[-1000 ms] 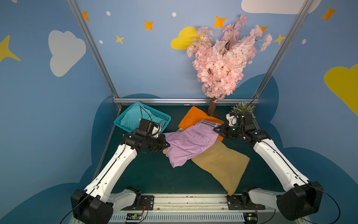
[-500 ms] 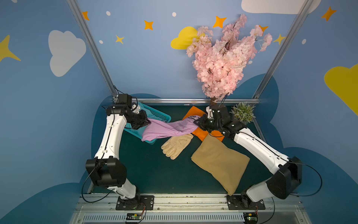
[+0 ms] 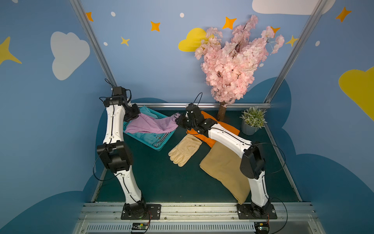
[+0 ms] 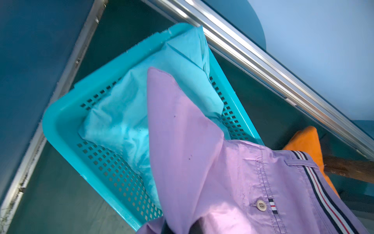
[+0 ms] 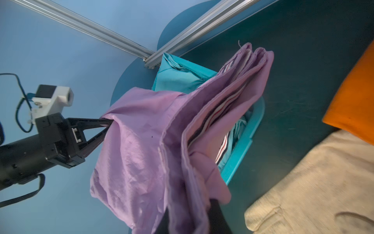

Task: Put the folded long pants in the basket
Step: Place the long pant in the basket.

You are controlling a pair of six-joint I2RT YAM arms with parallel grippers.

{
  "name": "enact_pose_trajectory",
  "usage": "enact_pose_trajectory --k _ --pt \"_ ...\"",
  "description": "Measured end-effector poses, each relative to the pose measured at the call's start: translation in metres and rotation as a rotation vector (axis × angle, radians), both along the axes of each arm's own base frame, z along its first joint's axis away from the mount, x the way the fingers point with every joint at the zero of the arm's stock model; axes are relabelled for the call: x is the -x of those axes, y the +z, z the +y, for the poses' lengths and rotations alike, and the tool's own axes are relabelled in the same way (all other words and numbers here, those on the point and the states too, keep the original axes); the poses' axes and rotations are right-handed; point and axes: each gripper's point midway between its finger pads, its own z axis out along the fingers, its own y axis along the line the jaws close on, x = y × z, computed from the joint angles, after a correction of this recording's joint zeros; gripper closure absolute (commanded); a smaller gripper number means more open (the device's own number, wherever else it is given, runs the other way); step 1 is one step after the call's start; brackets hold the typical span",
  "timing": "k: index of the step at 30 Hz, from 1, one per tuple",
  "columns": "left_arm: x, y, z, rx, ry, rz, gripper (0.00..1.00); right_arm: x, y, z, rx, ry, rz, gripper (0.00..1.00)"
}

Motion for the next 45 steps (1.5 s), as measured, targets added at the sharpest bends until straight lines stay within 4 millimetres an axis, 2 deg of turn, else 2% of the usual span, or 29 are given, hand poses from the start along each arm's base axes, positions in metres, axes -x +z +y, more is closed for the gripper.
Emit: enact_pose_trajectory --k 6,10,14,19,22,24,25,30,34,37,41,45 --pt "-0.011 0.009 0.025 -0.16 0.056 -0.044 0.97 -0.006 -0.013 0.041 -0.005 0.046 -0.045 1.0" --pt "-0.016 0.015 0.044 -0.265 0.099 -0.065 0.97 0.007 -0.031 0.06 0.009 0.081 -0.04 1.0" --pt "-0.023 0.013 0.048 -0.328 0.103 -0.069 0.97 0.031 -0.044 0.081 0.02 0.123 -0.04 1.0" --pt "-0.034 -0.011 0.043 -0.334 0.075 -0.031 0.97 0.057 -0.062 0.094 0.043 0.169 -0.015 1.0" --pt "-0.033 -0.037 0.042 -0.311 0.062 0.024 0.97 0.068 -0.087 0.092 0.069 0.191 0.024 1.0" --pt "-0.026 -0.057 0.04 -0.289 0.052 0.075 0.98 0.077 -0.11 0.085 0.099 0.209 0.062 1.0" --pt "-0.023 -0.065 0.039 -0.282 0.049 0.093 0.97 0.078 -0.113 0.084 0.093 0.213 0.061 1.0" --pt "-0.008 -0.099 0.029 -0.221 0.036 0.161 0.98 0.09 -0.111 0.062 0.089 0.227 0.075 1.0" --pt "0.013 -0.101 0.011 -0.161 0.016 0.177 0.97 0.094 -0.111 0.033 0.097 0.235 0.106 1.0" --pt "0.038 -0.091 -0.013 -0.106 -0.012 0.171 0.97 0.094 -0.111 -0.001 0.1 0.248 0.146 1.0" --pt "0.086 -0.083 -0.057 -0.031 -0.064 0.156 0.97 0.08 -0.109 -0.066 0.122 0.217 0.184 1.0" --pt "0.137 -0.094 -0.103 0.056 -0.134 0.169 0.97 0.067 -0.101 -0.113 0.128 0.175 0.202 1.0"
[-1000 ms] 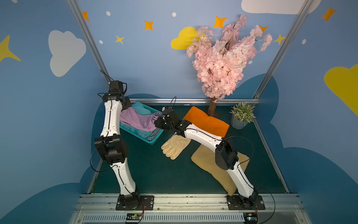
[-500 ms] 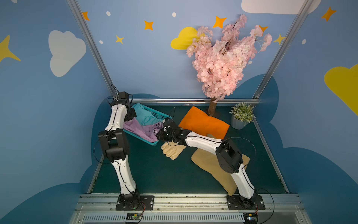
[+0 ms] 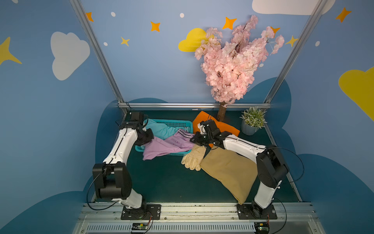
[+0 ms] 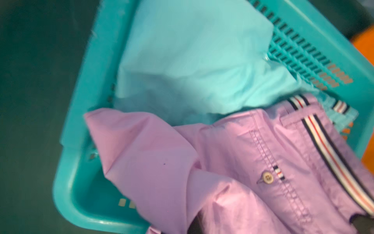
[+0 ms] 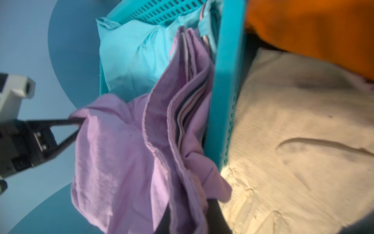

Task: Put the folded long pants in the basket
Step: Place the long pant in the basket.

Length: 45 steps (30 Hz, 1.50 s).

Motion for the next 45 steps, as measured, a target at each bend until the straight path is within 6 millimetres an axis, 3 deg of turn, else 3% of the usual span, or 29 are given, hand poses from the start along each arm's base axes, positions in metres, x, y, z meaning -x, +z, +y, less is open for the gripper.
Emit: enact_pose_trajectory --k 3,7,10,15,18,20,22,24,27,31,34,36,40,45 --pt "0.028 -0.014 -0.015 0.047 -0.019 0.036 0.97 -0.001 0.007 -0.008 0.009 0.026 -0.019 1.0" --pt "0.029 -0.007 -0.01 0.054 -0.003 0.019 0.97 0.003 0.026 0.005 0.014 0.102 -0.05 1.0" --pt "0.012 0.023 0.002 0.059 0.018 -0.037 0.97 0.003 0.055 0.028 -0.005 0.164 -0.094 1.0" --pt "-0.034 0.094 0.024 0.029 0.029 -0.205 0.97 0.002 0.098 0.064 -0.052 0.213 -0.164 1.0" --pt "-0.055 0.119 0.029 0.011 0.015 -0.27 0.97 -0.008 0.12 0.08 -0.056 0.201 -0.212 1.0" --pt "-0.066 0.124 0.03 0.002 0.006 -0.297 0.97 -0.015 0.131 0.087 -0.047 0.182 -0.255 1.0" --pt "-0.072 0.119 0.032 -0.005 0.0 -0.304 0.97 -0.018 0.13 0.087 -0.023 0.155 -0.282 1.0" --pt "-0.077 0.107 0.034 -0.012 -0.006 -0.284 0.97 -0.018 0.116 0.083 0.004 0.124 -0.294 1.0" --pt "-0.087 0.072 0.038 -0.011 -0.011 -0.2 0.97 -0.008 0.066 0.076 0.072 0.084 -0.246 1.0" --pt "-0.089 0.004 0.048 -0.017 -0.003 -0.034 0.97 0.01 -0.006 0.068 0.216 0.055 -0.216 1.0" --pt "-0.085 -0.027 0.053 -0.007 0.008 0.046 0.97 0.022 -0.028 0.07 0.26 0.047 -0.236 1.0" --pt "-0.084 -0.029 0.056 -0.002 0.015 0.053 0.97 0.021 -0.027 0.072 0.251 0.038 -0.248 1.0" --pt "-0.088 -0.012 0.054 0.022 0.014 0.032 0.97 0.014 -0.015 0.075 0.234 0.03 -0.27 1.0" --pt "-0.109 0.04 0.047 0.08 0.004 -0.086 0.97 -0.007 0.045 0.091 0.147 0.014 -0.368 1.0"
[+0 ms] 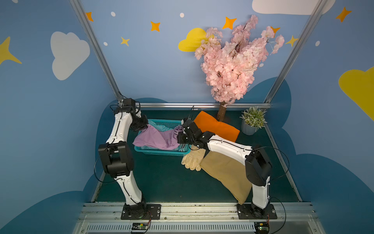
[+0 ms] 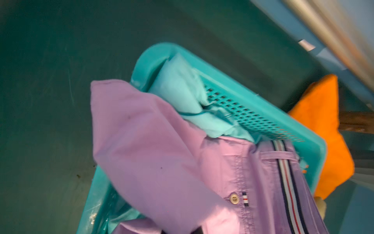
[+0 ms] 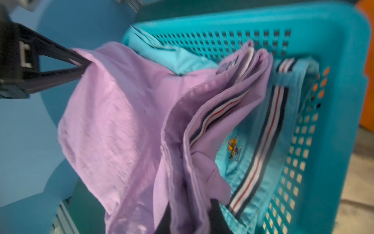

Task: Put the folded long pants in the basket
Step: Place the long pant in the basket.

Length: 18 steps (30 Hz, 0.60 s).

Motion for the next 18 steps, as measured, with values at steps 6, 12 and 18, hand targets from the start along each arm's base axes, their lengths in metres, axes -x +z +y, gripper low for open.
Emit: enact_pose_trajectory --k 6,12,18 --pt "-0.011 0.066 -0.004 -0.003 -0.018 -0.223 0.97 -0.011 0.053 -0.012 -0.064 -0.032 -0.149 1.0" --pt "-0.026 0.042 0.002 -0.011 -0.022 -0.197 0.97 -0.011 0.021 -0.01 -0.08 -0.055 -0.123 1.0" --pt "-0.027 -0.075 0.023 -0.02 0.012 0.083 0.97 0.013 -0.078 0.018 0.023 -0.002 0.022 1.0"
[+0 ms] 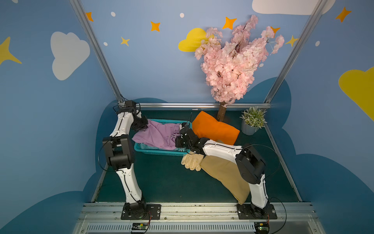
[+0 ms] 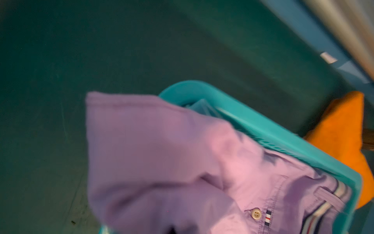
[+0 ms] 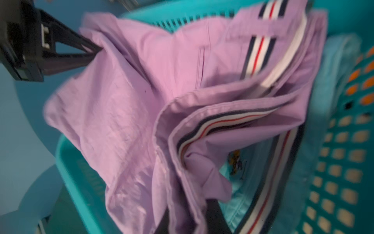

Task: Put the folded long pants in the basket
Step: Place the long pant in the basket.

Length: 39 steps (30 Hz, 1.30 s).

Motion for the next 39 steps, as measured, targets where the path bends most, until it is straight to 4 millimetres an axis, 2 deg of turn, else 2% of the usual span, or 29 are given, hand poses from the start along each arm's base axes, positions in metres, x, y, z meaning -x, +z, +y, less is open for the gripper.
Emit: enact_pose_trajectory --k 2,7,13,16,22,24,27,30,32,36,39 --pt "0.006 -0.012 0.002 0.004 0.002 0.032 0.97 0.005 0.006 0.004 -0.01 0.008 -0.02 1.0" --pt "0.012 -0.002 0.003 -0.011 0.006 0.031 0.97 0.009 0.0 0.001 0.001 0.008 -0.018 1.0" --pt "0.023 -0.006 0.006 -0.026 0.019 0.079 0.97 0.009 0.0 -0.006 0.021 -0.014 -0.027 1.0" --pt "0.029 -0.007 0.006 -0.023 0.026 0.108 0.97 0.01 0.006 -0.016 0.036 -0.037 -0.039 1.0" --pt "0.042 -0.006 0.002 -0.002 0.031 0.152 0.96 0.014 0.036 -0.029 0.021 -0.067 -0.078 1.0" --pt "0.044 -0.007 0.001 -0.001 0.03 0.16 0.93 0.015 0.038 -0.029 0.018 -0.07 -0.08 1.0" --pt "0.046 -0.009 0.001 0.003 0.032 0.171 0.92 0.016 0.03 -0.03 0.033 -0.078 -0.06 1.0" --pt "0.047 -0.009 0.0 0.014 0.031 0.173 0.9 0.018 0.017 -0.031 0.059 -0.077 -0.034 0.75" --pt "0.048 -0.008 -0.001 0.018 0.03 0.174 0.85 0.022 0.011 -0.032 0.076 -0.062 -0.014 0.63" --pt "0.049 0.003 0.001 0.009 0.032 0.168 0.67 0.033 0.012 -0.034 0.099 -0.014 0.025 0.52" --pt "0.057 0.023 0.004 -0.018 0.041 0.149 0.63 0.044 0.023 -0.047 0.125 0.0 0.059 0.52"
